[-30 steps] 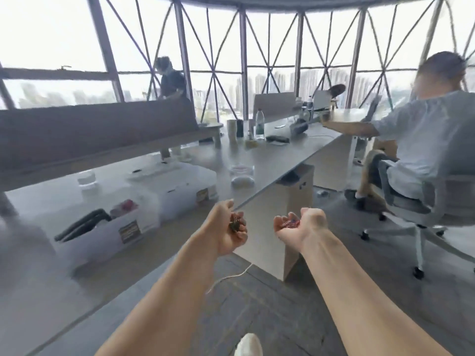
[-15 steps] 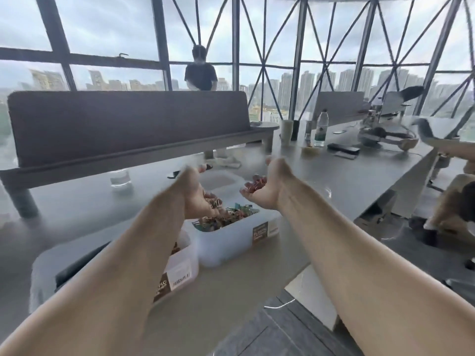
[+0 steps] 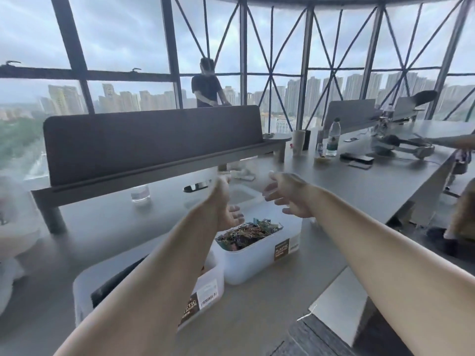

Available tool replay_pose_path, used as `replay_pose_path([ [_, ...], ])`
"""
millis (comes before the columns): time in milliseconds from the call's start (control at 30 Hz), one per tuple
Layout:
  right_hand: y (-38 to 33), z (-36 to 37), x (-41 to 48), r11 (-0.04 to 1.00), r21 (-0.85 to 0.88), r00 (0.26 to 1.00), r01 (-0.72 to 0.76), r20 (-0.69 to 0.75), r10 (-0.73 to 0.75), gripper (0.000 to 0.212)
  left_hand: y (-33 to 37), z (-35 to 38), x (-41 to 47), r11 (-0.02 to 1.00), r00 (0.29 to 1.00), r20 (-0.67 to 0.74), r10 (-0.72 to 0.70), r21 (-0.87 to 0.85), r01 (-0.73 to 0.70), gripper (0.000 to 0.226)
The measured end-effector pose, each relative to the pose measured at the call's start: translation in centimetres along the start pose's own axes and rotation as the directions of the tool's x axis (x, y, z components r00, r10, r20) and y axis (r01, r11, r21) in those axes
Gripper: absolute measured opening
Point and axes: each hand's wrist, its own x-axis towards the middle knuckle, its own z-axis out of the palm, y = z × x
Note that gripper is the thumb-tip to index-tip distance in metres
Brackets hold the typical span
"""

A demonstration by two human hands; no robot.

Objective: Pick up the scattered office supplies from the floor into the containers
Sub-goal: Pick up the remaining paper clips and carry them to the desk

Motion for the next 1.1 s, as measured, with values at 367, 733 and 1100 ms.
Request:
replay_pose_path([
  [367,6.5,-8.6,-18.5,0.967,0.11,0.919,0.229,-0.352,-0.177,0.026,-8.8,10.0,-10.8,0.949,0.951,0.289,0.112,0.254,-0.189,0.016],
  [733,34.8,-18.0,-43.7,0.955,-0.063,0.715,-0.29,-0.678,0.173,0.017,-38.4,26.5,-22.7,0.732,0.729,0.625,-0.279,0.63,-0.26,0.01],
  [1100,58.9,-25.6,-49.0,0.776,0.092,0.573,-0.624,-0.62,0.535,0.015,-58.6,37.0,-16.7,0.007,0.605,0.626,-0.493,0.698,-0.717,0.023],
])
